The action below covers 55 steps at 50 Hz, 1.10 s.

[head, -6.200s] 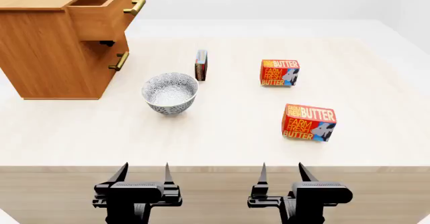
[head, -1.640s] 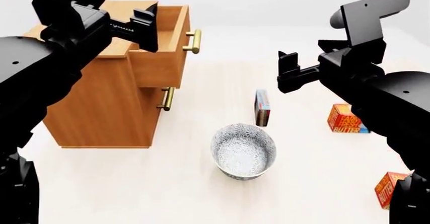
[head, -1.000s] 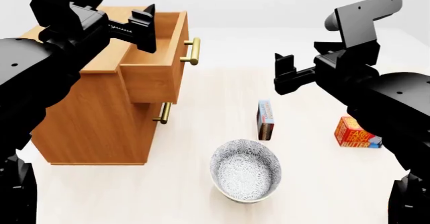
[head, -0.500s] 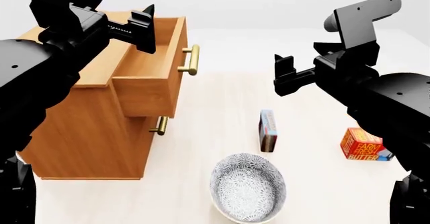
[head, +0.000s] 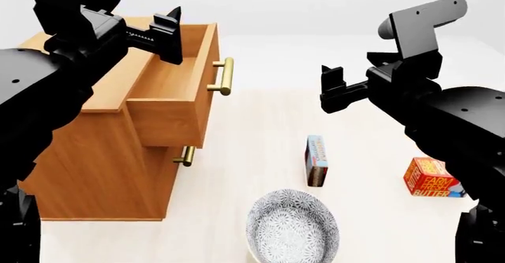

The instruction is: Put the chocolate pudding in the top drawer of the cabinet and close it.

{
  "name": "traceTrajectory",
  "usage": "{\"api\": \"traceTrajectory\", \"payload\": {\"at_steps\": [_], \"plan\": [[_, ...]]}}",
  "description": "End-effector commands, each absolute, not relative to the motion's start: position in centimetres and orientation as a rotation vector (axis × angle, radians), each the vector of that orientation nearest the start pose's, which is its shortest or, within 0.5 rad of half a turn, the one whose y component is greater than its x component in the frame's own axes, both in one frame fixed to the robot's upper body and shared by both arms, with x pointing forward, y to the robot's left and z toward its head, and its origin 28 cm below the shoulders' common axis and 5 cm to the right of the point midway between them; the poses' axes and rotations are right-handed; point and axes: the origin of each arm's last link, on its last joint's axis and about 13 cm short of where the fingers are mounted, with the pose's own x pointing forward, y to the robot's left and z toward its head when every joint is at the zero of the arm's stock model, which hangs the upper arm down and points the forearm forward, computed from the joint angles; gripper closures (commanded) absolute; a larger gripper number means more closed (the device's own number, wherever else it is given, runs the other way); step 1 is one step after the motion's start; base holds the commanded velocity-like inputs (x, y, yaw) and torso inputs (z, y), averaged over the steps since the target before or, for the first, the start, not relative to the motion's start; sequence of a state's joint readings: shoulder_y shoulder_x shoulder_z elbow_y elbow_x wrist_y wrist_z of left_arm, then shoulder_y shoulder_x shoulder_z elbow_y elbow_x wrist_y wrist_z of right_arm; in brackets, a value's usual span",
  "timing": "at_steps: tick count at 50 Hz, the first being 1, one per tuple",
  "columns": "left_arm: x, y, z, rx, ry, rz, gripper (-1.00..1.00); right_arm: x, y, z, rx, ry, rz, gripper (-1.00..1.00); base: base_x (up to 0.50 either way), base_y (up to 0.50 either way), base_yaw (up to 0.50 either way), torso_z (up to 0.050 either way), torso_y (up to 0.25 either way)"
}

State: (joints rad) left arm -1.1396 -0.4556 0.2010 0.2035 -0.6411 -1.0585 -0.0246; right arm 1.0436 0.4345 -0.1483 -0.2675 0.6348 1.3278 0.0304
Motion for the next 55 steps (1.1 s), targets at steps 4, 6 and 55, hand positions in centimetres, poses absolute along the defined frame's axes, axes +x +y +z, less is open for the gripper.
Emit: {"api": "traceTrajectory", "payload": {"at_steps": [4, 6, 55], "plan": [[31.8, 25.5, 30.7, 0.143, -0.126, -0.279, -1.0, 30.7, -14.8, 26.6, -0.129, 0.157, 0.262, -1.0, 0.0, 0.0, 0.0, 0.0, 0.0], [32.1, 25.2, 30.9, 0.134, -0.11, -0.288, -1.0, 30.6, -14.8, 26.6, -0.127, 0.156, 0.263, -1.0, 0.0, 0.0, 0.0, 0.0, 0.0], [41.1, 19.5, 32.3, 0.154, 0.44, -0.218, -1.0, 28.1, -15.9, 27.8, -0.145, 0.082, 0.252, -1.0, 0.0, 0.0, 0.0, 0.0, 0.0]]}}
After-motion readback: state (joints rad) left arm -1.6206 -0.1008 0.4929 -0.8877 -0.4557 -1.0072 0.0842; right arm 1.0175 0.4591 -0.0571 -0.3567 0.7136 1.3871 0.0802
